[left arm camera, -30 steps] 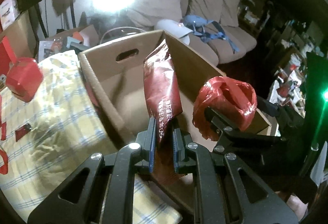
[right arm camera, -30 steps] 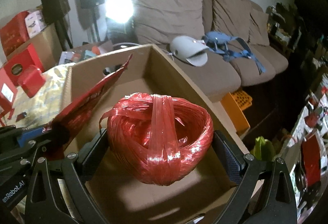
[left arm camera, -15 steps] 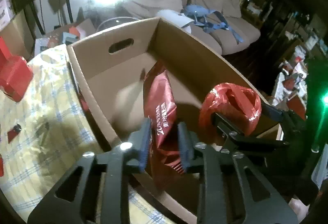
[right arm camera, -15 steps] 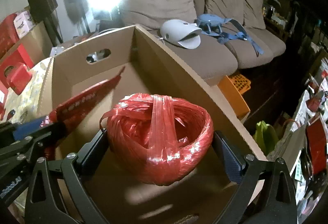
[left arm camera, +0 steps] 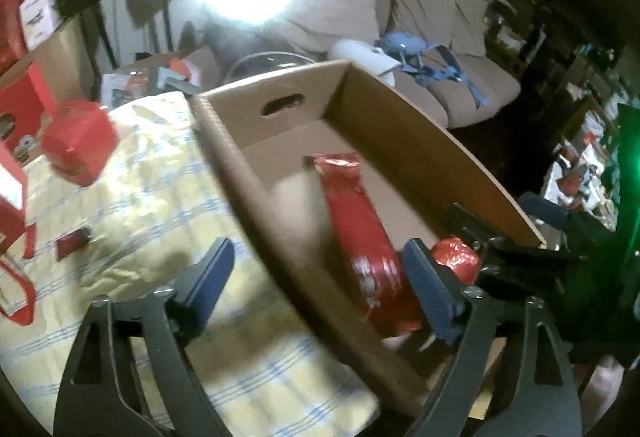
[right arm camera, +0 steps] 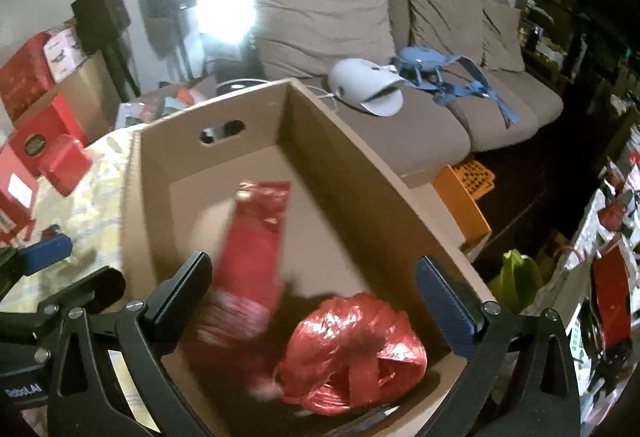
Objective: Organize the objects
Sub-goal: 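Carry the packet with the left gripper while the right carries the raffia bundle into the cardboard box, then move both grippers back over the table toward the red tube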
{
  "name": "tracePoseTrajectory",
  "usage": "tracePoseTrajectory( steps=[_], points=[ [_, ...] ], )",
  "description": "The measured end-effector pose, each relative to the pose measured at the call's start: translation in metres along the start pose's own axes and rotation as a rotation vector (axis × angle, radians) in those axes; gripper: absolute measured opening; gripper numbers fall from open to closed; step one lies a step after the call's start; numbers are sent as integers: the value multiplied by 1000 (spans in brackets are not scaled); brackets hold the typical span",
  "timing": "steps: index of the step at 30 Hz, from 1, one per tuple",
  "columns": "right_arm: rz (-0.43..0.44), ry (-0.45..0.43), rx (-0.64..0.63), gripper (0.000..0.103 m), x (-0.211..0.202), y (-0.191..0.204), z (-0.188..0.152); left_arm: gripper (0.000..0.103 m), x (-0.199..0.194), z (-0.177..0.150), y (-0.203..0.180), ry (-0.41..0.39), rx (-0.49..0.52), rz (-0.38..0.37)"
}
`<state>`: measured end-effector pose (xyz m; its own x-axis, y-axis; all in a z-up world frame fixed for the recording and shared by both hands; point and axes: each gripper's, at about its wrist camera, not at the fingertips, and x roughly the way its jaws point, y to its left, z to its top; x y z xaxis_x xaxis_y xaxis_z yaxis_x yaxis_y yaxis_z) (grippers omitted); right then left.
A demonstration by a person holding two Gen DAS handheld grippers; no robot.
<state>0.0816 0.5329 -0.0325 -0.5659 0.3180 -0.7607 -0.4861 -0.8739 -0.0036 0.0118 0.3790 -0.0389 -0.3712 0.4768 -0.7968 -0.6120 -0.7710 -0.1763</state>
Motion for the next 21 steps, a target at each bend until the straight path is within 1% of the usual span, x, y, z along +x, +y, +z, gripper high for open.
tracePoseTrajectory(
  steps=[1,7,17,21],
  points=[
    [3,0,-7,102,-1,6,1,92,-5,-1,8,-6,-11,10],
    [49,-1,-76,102,-4,53,3,100,-27,-9,56,-24,-81,69],
    [141,16,-166,102,1,127,0,101,-55,-32,129,-23,-159,167],
    [173,16,-213,102,0,156,-3,101,-66,-42,153,-29,-195,192]
  ],
)
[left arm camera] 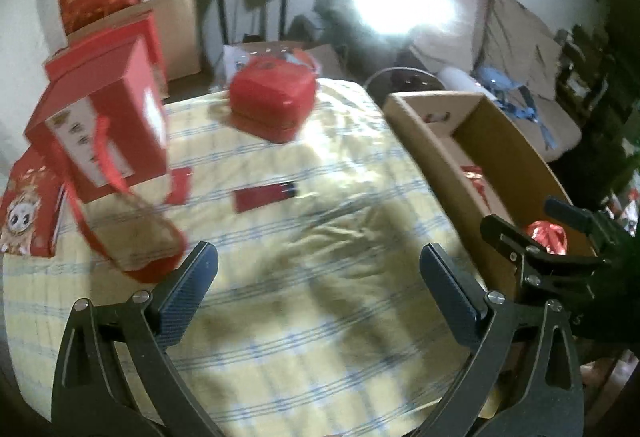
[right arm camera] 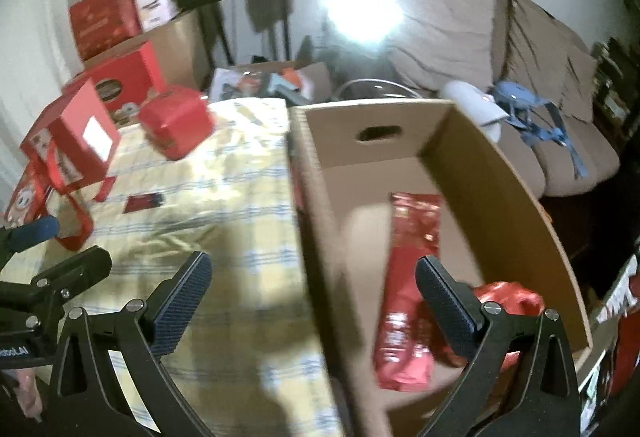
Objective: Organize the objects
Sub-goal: 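Move both grippers back over the table toward the red tube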
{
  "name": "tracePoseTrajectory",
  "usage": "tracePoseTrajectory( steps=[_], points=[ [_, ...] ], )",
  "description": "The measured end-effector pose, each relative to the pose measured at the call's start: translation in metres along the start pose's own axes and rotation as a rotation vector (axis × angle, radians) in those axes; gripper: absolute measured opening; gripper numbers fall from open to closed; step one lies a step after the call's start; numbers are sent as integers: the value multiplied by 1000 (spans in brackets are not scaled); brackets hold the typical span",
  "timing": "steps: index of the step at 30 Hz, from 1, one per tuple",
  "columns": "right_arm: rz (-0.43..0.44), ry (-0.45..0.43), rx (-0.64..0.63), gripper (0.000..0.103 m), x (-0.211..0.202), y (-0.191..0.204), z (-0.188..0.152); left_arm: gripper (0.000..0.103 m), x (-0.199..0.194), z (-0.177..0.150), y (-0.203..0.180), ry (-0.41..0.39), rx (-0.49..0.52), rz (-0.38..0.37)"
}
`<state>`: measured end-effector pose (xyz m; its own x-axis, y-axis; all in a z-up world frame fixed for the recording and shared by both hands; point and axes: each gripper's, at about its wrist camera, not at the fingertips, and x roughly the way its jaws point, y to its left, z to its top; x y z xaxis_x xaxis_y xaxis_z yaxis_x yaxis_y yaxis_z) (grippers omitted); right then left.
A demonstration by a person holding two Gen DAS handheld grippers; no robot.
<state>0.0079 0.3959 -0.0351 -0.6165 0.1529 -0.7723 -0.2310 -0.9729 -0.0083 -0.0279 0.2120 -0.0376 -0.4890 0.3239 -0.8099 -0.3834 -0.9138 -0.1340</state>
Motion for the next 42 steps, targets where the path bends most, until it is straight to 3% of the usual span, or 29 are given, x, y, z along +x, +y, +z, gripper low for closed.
tracePoseTrajectory(
  steps=[21,42],
  points=[
    [123,42,-137,102,24,110,9,101,-21,-24,104,12,-113,111],
    [155,62,-181,102,35,159,15,101,-31,-31,166,3,-180,180]
  ],
)
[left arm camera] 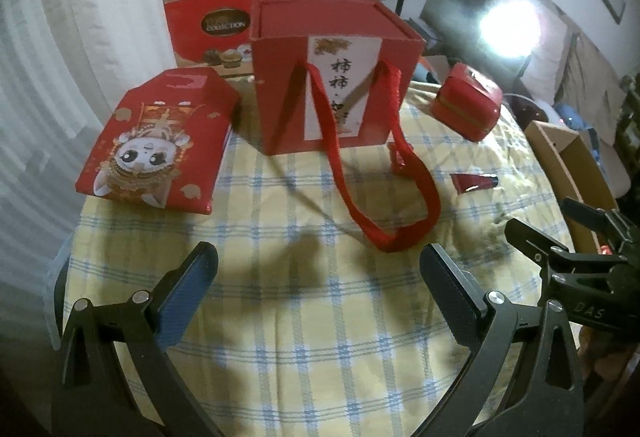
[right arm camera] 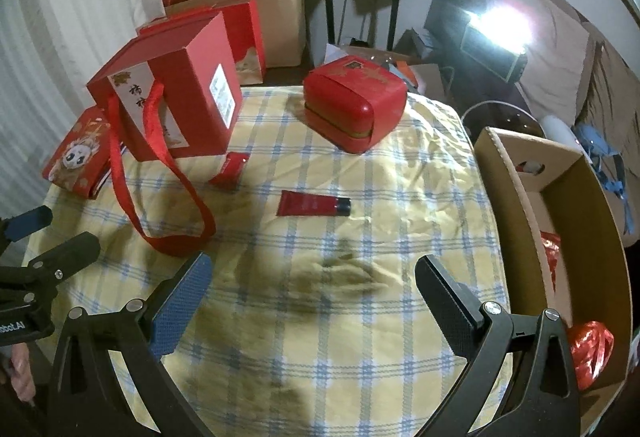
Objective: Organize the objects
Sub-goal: 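Move both grippers back over the table toward the red tube, then close the right gripper on the red tube with black cap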
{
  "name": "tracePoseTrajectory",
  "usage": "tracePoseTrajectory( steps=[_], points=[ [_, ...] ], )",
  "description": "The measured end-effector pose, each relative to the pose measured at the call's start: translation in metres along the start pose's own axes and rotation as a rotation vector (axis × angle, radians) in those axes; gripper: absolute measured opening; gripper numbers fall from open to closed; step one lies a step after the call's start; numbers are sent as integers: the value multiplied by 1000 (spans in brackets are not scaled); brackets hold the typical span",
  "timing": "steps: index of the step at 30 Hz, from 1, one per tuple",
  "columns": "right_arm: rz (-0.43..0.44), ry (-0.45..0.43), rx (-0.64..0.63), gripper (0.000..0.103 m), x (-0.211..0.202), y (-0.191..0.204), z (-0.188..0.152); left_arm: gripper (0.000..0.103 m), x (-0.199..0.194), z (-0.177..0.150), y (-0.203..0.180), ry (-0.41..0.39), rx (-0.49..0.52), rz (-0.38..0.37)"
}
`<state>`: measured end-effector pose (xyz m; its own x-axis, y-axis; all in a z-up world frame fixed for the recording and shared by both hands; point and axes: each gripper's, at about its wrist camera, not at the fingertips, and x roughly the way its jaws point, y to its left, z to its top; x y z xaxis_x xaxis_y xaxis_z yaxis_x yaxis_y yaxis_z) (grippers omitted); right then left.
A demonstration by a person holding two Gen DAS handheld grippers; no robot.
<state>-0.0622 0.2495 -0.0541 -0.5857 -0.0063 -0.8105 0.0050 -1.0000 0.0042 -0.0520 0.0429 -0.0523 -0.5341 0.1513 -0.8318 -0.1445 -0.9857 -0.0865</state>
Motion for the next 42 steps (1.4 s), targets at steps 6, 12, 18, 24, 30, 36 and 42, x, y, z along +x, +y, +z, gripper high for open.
tracePoseTrajectory(
  steps=[6,12,18,24,30,36,42],
  points=[
    [-6,3,-9,102,7,5,4,101,1,5,17,-4,-14,12],
    [-12,23,-3,102,22,4,8,101,9,15,43,-10,-33,48],
    [-3,38,37,102,39,-10,14,101,22,23,76,-1,-73,85],
    [-16,58,43,95,55,-18,19,101,32,26,94,8,-93,69],
    [-12,75,26,83,69,-14,19,101,31,26,77,0,-60,12],
    [-20,77,-6,81,78,-9,21,96,21,30,44,-15,-2,-58],
    [2,65,-30,61,78,-7,23,91,10,38,13,-34,45,-115]
  ],
)
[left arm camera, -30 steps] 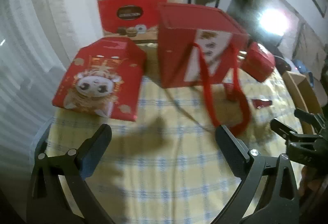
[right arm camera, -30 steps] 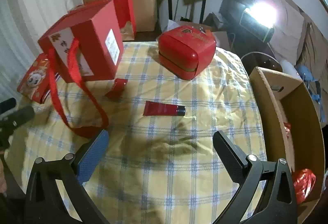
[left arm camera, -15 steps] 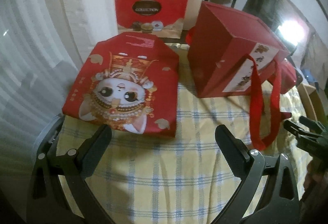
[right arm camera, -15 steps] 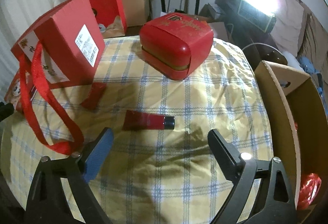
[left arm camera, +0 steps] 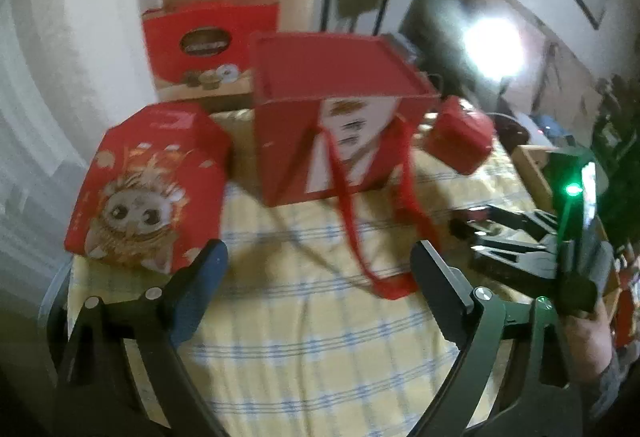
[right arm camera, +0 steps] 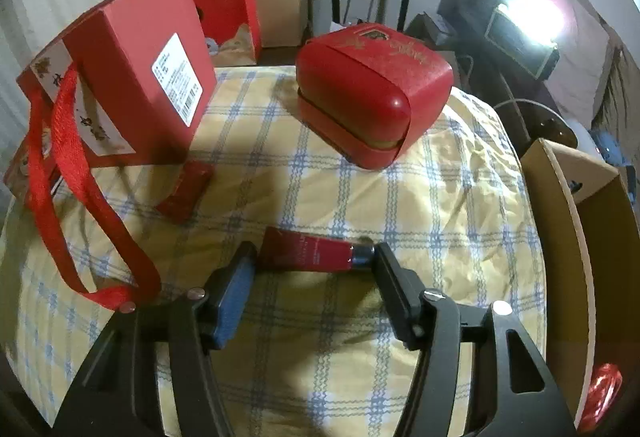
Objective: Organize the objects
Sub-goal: 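Close the right gripper on the red tube with black cap, then grasp the small red candy packet with the left gripper while the right holds the tube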
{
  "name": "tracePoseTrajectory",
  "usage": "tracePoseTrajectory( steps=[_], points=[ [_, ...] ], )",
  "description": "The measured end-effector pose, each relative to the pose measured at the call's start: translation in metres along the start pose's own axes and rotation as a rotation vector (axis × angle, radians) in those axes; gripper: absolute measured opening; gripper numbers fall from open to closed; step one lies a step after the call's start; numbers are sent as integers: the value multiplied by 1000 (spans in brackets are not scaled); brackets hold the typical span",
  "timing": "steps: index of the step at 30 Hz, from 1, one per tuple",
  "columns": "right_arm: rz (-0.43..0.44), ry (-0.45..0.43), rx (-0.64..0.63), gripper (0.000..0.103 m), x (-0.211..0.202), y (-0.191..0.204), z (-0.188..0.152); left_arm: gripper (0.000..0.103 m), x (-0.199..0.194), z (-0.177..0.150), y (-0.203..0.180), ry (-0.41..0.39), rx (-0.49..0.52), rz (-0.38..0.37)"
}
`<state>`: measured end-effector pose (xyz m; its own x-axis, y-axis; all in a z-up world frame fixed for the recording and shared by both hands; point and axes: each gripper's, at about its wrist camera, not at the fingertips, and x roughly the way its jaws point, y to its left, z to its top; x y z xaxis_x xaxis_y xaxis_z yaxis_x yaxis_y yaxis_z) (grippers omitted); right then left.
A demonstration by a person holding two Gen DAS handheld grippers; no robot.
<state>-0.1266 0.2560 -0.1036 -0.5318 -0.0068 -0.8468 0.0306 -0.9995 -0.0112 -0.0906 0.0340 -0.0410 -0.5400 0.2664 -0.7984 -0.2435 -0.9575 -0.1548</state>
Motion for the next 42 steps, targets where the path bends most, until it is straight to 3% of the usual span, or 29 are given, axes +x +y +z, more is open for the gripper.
tracePoseTrajectory(
  steps=[7,20,34,42],
  points=[
    [27,2,5,60,-4,-6,-4,89,1,8,-40,1,61,-52],
    [21,-10,48,61,-31,-40,-25,65,57,17,-105,99,82,-128],
    [36,-15,51,61,-35,-51,-28,66,119,13,-99,181,89,13],
    [46,-13,46,61,-34,-47,-27,66,125,15,-89,150,90,81]
  ],
)
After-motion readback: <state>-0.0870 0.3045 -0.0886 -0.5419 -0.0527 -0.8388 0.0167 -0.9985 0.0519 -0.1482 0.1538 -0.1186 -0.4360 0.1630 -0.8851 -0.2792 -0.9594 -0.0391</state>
